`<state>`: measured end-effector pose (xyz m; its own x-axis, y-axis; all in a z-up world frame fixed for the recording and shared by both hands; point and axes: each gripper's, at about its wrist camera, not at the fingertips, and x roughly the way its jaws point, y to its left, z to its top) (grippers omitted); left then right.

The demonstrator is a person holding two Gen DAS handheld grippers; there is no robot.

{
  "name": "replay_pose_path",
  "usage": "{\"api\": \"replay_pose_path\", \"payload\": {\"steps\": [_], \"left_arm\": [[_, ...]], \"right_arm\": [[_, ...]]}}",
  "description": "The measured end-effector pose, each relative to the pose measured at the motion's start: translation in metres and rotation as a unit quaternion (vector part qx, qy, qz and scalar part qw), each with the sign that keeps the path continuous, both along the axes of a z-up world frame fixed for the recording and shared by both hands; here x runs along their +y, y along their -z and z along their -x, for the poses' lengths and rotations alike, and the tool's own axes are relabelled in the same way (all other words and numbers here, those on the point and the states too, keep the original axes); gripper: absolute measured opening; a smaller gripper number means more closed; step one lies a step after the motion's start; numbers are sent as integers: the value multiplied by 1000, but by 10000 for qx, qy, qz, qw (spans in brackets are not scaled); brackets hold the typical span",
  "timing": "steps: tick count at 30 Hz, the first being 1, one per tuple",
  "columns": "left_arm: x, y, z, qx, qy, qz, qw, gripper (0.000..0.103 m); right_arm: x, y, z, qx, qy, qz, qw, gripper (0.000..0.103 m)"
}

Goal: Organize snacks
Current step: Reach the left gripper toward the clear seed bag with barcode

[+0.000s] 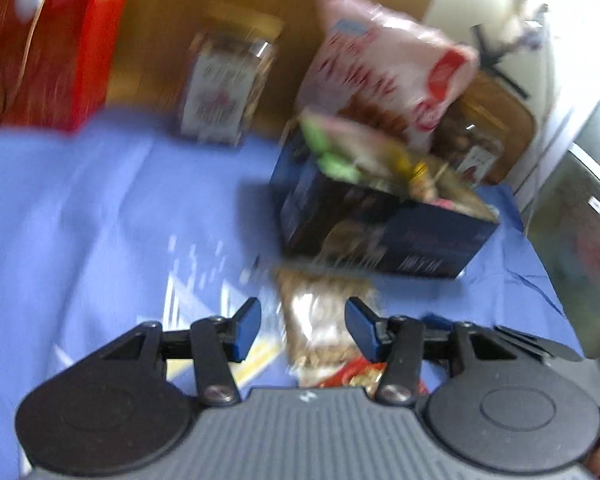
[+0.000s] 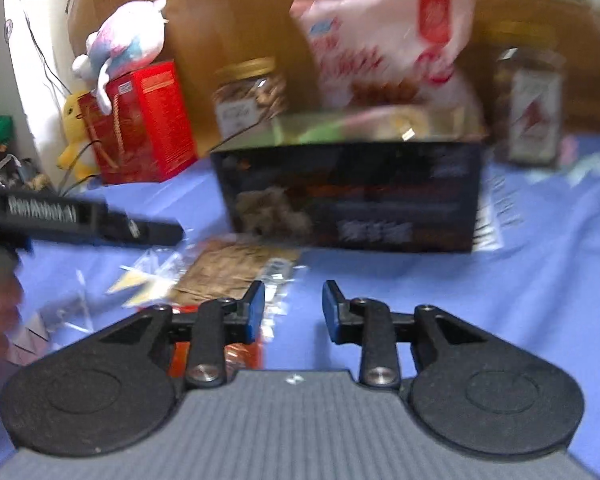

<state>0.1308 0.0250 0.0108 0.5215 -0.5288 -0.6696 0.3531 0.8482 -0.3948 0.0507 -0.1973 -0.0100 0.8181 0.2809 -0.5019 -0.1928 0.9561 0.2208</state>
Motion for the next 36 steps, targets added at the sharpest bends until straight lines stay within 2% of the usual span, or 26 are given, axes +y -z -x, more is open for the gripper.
{"api": "replay_pose_path", "payload": {"steps": [1,2,5,8,14,19,22,25,27,30,32,36], "left_arm": [[2,7,-3,185,-17,45,9998,47],[4,10,-1,120,-34,126,9998,47],[8,9,3,74,-27,88,9999,48],[22,10,4,93,-202,135,9997,49],[80,10,22,71,-659,294,9974,45],[117,11,56,-5,-809,315,9962,45],[128,11,78,-33,-719,333,9969,45],[128,9,100,-163,-531,155,9983,46],[128,8,110,-203,-394,126,9989,47],[134,5,113,-209,-328,248,9989,49],[138,2,110,-221,-347,390,9984,49],[132,5,100,-163,-310,316,9989,46]], "right_arm": [[2,3,-7,134,1,-37,9999,36],[5,6,-12,217,5,-103,9997,40],[18,6,-19,348,-235,-410,9983,41],[45,6,-21,305,-545,-135,9980,41],[90,4,-26,300,-1237,174,9917,41],[129,5,2,78,-1826,558,9816,40],[145,6,34,-143,-2157,970,9715,41],[152,8,70,-304,-2455,1304,9601,44],[151,11,86,-440,-2488,1391,9575,45],[143,13,99,-507,-2336,1350,9616,47],[140,14,99,-476,-2220,1315,9650,56],[149,14,96,-565,-2105,1493,9645,63]]}}
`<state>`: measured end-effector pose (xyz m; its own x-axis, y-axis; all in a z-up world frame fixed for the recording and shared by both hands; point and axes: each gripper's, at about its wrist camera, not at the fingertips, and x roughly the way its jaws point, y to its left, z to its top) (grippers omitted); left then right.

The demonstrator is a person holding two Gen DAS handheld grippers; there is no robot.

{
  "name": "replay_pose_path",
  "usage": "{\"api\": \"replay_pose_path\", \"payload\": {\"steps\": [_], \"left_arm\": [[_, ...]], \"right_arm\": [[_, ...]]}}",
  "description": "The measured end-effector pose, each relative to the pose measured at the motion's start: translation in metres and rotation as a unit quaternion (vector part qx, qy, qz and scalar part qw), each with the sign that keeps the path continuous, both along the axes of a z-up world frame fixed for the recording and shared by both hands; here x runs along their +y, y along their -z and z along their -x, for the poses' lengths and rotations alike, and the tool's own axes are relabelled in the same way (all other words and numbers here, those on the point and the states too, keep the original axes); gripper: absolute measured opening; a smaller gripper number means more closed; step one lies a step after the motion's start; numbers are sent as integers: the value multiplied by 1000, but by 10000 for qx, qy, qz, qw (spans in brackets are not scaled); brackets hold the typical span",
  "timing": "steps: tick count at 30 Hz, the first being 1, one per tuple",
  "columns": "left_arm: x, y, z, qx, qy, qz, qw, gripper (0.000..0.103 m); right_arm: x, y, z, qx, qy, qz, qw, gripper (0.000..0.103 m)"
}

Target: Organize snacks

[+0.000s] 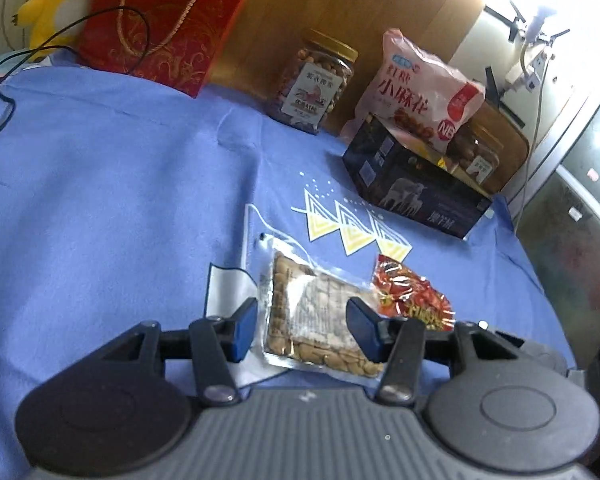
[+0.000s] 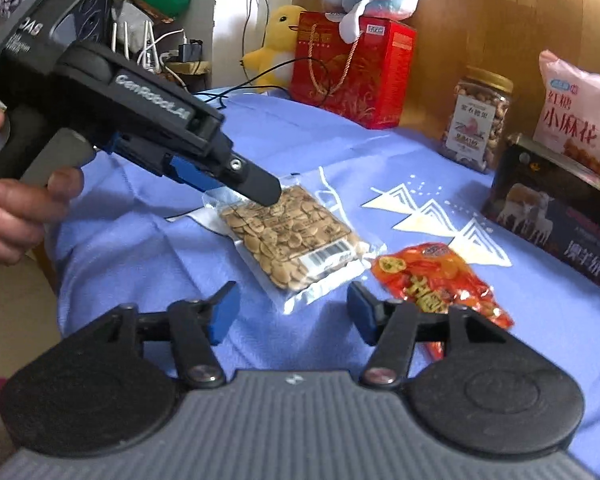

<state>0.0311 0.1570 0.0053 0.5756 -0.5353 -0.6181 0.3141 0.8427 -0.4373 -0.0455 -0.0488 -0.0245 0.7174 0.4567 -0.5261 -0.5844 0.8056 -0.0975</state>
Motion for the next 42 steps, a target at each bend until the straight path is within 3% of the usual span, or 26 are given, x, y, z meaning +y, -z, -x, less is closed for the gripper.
{"api": "replay_pose_path", "payload": {"steps": [3,5,7,9,10,13,19,22,23,28,31,36,39,42], "left_arm": [[-9,6,-1,-15,45,-171,9998,44],[-14,5,4,-74,21,-314,9995,43],[-16,5,8,-87,5,-353,9993,43],[-16,4,11,-35,28,-270,9996,41],[-15,5,12,17,60,-197,9998,35],[-19,6,12,210,262,80,9994,26],[-26,4,8,337,303,176,9988,26],[-26,1,7,262,270,171,9991,27],[-26,1,6,271,269,181,9991,27],[-28,2,4,265,290,227,9990,26],[-24,3,1,395,431,567,9967,20],[-4,8,-10,853,457,1504,9839,13],[-7,10,-12,907,497,1576,9821,13],[-17,10,-14,915,566,1494,9829,13]], "right_arm": [[7,2,-4,9,13,-36,10000,62],[7,1,-7,62,3,-137,9999,50],[8,1,-3,-19,36,-118,9999,47],[9,1,2,-132,-4,-72,9999,37],[9,0,7,-220,-28,-50,9997,22],[7,-1,16,-413,4,51,9991,9],[-11,-2,20,-367,125,-104,9992,16],[-27,-7,21,-333,279,-429,9981,39],[-36,-9,20,-288,363,-615,9970,42],[-72,-10,-4,519,805,-1541,9834,41],[-84,-2,-19,1106,830,-2067,9686,42],[-88,1,-26,1405,792,-2599,9521,51],[-93,3,-28,1529,754,-2831,9438,50],[-93,2,-25,1568,713,-2817,9439,38]]}}
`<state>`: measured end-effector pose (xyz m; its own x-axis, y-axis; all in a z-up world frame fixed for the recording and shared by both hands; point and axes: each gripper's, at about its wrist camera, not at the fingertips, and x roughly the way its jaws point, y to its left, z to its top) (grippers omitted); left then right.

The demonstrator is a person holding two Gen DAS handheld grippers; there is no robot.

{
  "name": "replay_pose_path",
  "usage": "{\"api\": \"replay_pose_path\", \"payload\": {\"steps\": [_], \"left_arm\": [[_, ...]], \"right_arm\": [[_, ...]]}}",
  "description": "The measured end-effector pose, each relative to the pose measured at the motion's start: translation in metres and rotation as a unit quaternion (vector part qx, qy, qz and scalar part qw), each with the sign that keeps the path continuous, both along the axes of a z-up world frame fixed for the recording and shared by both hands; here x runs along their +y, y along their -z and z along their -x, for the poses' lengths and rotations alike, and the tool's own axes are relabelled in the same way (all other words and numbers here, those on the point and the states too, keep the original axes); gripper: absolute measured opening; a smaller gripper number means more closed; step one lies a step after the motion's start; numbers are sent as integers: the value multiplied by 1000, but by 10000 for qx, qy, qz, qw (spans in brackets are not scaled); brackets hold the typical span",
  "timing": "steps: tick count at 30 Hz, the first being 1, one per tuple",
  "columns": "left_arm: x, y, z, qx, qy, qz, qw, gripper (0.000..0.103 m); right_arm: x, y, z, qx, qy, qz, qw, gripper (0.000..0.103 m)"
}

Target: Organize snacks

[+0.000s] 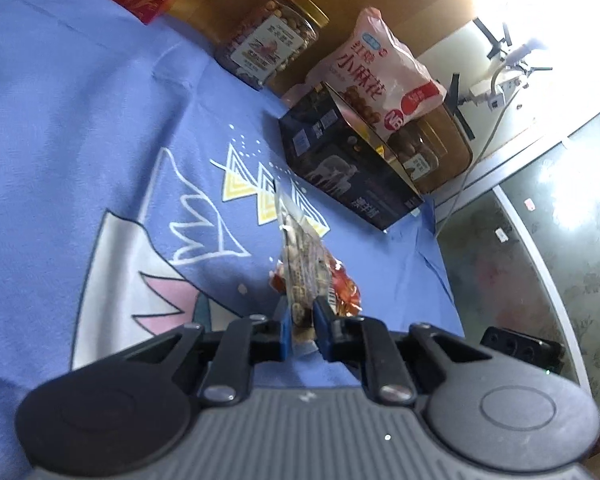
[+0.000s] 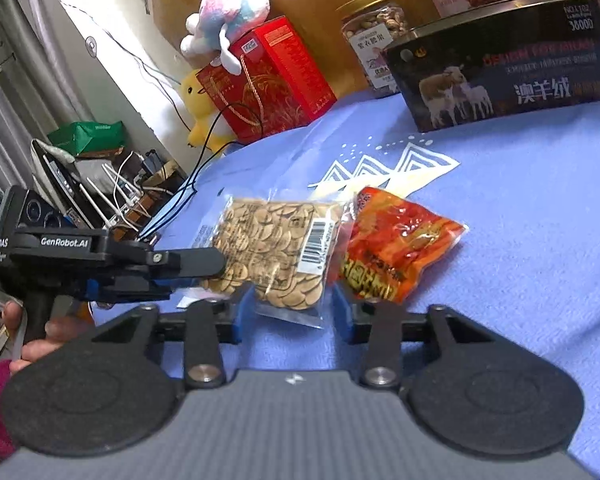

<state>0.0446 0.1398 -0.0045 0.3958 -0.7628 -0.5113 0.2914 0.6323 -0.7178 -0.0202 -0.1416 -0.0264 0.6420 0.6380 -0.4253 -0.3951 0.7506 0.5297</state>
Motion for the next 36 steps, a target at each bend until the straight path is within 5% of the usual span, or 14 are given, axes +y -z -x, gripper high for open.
{"api": "replay_pose_path", "payload": {"steps": [4,17,26,29,31,33,36], "left_arm": [[-9,-9,-7,-132,100,20,9999,13],[-119,-85,-86,-1346,807,-384,9869,14],[-196,-75,-148,-1570,808,-992,9793,18],[-216,-71,-148,-1923,486,-1697,9653,24],[-229,-66,-142,-2229,283,-2342,9458,29],[-231,-62,-134,-2426,197,-2610,9341,30],[-221,-63,-121,-2529,117,-2654,9303,31]], "right_arm": [[-11,-4,1,-90,112,-117,9998,28],[-74,-60,-29,-1138,1306,9,9849,28],[-112,-61,-88,-1298,2256,590,9637,27],[-110,-58,-95,-1578,2586,946,9483,32],[-109,-56,-95,-1693,2709,1075,9415,34],[-109,-54,-92,-1701,2705,1100,9412,34],[-105,-56,-81,-1826,2706,1184,9378,34]]}}
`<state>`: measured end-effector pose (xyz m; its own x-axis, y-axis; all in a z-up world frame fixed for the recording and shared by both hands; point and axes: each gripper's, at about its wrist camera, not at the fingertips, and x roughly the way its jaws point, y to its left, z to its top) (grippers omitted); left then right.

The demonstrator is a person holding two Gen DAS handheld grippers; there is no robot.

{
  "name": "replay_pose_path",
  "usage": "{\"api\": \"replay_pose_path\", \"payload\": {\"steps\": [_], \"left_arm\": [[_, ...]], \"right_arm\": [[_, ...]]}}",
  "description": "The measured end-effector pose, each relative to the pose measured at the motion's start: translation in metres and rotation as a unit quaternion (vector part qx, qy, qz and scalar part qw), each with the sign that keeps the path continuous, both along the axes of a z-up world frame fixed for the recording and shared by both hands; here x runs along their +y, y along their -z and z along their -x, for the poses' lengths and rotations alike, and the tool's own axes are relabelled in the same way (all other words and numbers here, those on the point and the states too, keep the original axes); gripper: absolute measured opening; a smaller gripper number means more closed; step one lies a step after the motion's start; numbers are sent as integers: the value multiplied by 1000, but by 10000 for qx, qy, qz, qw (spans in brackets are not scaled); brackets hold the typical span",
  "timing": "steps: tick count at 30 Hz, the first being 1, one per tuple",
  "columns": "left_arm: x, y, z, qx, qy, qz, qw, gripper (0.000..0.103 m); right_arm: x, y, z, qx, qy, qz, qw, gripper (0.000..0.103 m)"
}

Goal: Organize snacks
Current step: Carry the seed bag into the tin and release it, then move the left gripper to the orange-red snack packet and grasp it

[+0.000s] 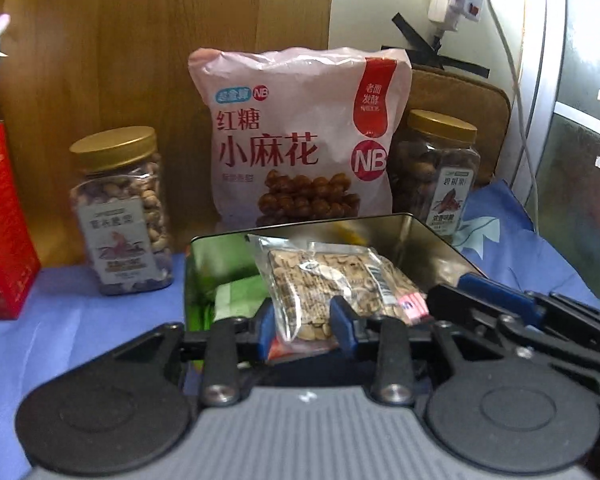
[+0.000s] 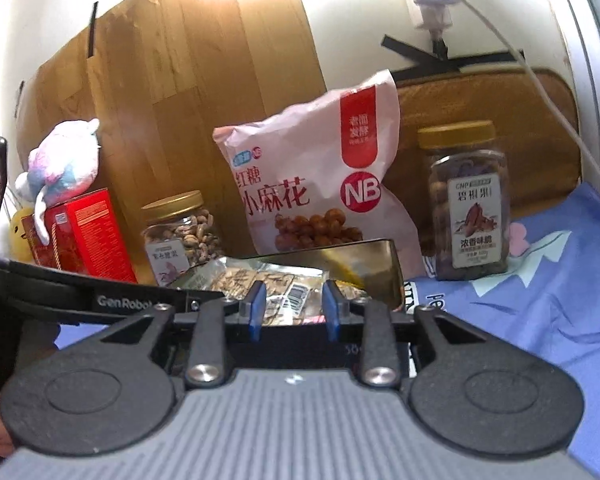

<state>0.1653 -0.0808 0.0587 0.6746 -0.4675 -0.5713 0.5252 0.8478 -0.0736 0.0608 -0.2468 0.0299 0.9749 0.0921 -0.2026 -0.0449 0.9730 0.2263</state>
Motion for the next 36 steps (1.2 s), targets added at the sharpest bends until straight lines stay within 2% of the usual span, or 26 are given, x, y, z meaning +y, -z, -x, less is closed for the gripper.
{"api": "replay_pose_path", "payload": {"steps": [5,9,10,12,15,18,20,22,26,29,32,36], "left_arm": [[24,-11,28,-368,-82,14,9993,30],[52,-10,48,-229,-127,129,9996,30],[61,-6,53,-132,-132,124,9997,30],[74,3,63,71,-123,125,9998,30],[96,21,74,607,-98,230,9978,30],[121,41,82,1221,-97,495,9912,30],[136,53,87,1605,-88,766,9840,30],[150,58,97,1674,-138,983,9809,30],[168,62,112,1643,-277,1180,9789,30],[171,62,118,1448,-378,1094,9827,30],[174,60,118,1429,-493,1091,9825,30],[194,56,121,1595,-623,1361,9758,35]], "right_arm": [[11,2,27,36,-152,-64,9999,35],[22,18,47,481,-491,-289,9972,37],[25,23,50,641,-631,-356,9953,40],[32,31,53,965,-876,-433,9905,41],[42,39,57,1272,-1186,-490,9835,41],[52,50,60,1572,-1549,-663,9731,41],[63,49,65,1523,-1578,-439,9747,42],[71,48,67,1592,-1742,-427,9708,42],[84,49,76,1676,-1970,-453,9649,42],[89,53,84,1894,-2523,-864,9450,42],[98,54,90,1925,-3013,-832,9302,45],[95,51,90,1939,-3045,-871,9285,45]]}}
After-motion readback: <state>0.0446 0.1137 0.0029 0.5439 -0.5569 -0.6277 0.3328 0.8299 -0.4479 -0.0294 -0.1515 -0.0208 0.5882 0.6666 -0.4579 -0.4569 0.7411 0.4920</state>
